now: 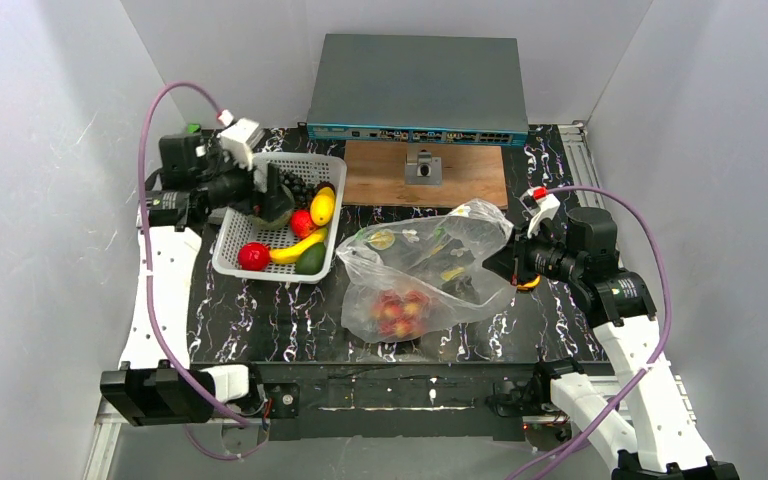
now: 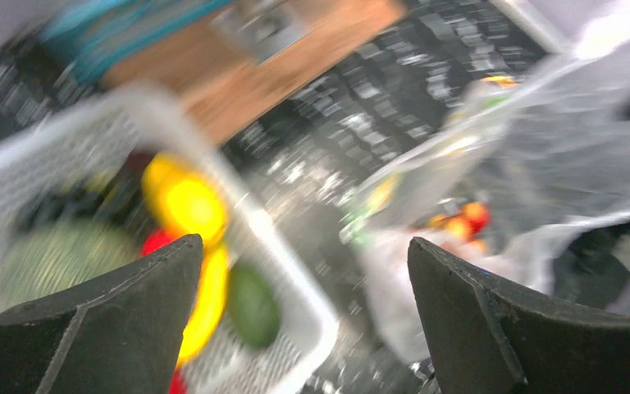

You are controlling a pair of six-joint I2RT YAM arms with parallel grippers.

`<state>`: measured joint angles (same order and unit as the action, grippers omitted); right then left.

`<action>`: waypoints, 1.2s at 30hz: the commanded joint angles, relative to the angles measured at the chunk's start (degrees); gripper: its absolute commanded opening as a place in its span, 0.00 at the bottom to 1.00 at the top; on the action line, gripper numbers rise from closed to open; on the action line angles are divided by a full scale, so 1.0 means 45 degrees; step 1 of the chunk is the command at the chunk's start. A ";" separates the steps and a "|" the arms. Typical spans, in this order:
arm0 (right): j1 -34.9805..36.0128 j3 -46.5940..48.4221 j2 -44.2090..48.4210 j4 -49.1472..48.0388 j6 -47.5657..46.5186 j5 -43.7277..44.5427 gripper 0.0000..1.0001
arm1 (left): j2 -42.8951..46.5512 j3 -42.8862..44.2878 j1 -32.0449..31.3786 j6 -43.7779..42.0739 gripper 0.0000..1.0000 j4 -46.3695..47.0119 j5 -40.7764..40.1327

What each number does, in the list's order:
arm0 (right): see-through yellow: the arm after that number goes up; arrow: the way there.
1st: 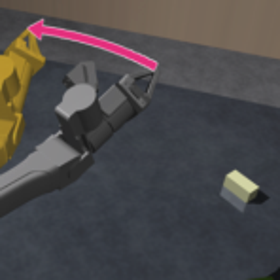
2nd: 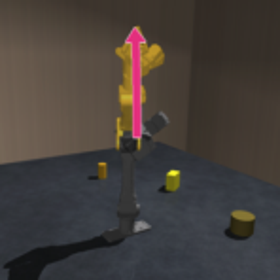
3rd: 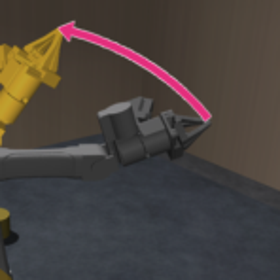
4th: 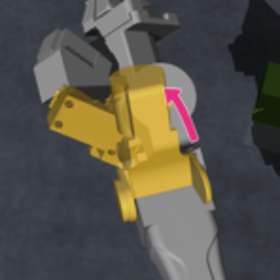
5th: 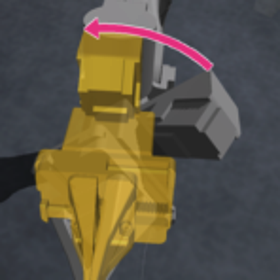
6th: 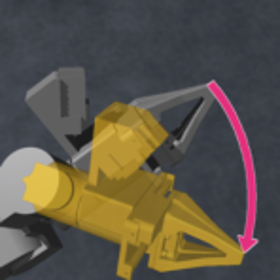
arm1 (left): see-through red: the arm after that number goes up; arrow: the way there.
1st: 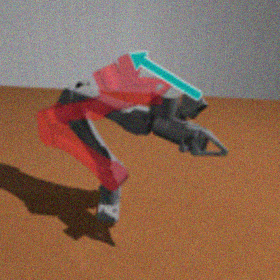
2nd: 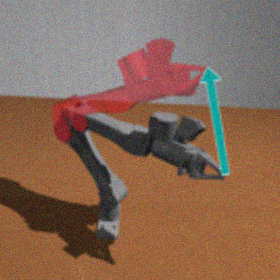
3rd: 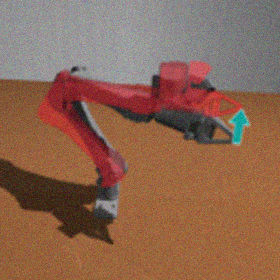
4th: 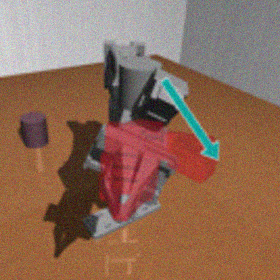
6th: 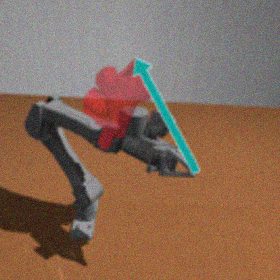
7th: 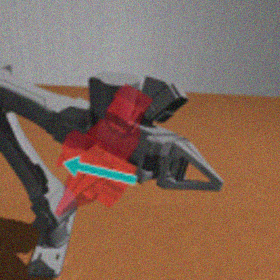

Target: Place the fake fruits into the plastic bag and tie a complex knot

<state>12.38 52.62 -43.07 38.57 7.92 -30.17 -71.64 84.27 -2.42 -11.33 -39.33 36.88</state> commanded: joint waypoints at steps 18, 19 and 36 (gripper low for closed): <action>-0.0056 0.0359 -0.0020 0.0196 -0.0372 -0.0170 0.01 | -0.2439 -0.5066 0.2830 -0.2674 0.92 0.0300 -0.4385; -0.0056 0.0399 -0.0053 0.0216 -0.0405 -0.0155 0.01 | -0.2660 -0.5098 0.2837 -0.2645 0.92 0.0422 -0.4583; -0.0056 0.0664 -0.0361 0.0265 -0.0665 -0.0131 0.01 | -0.4037 -0.4741 0.2596 -0.1897 0.56 0.0953 -0.4478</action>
<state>12.38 52.73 -44.51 40.40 5.93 -30.35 -91.24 61.84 9.52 -20.32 -34.63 15.53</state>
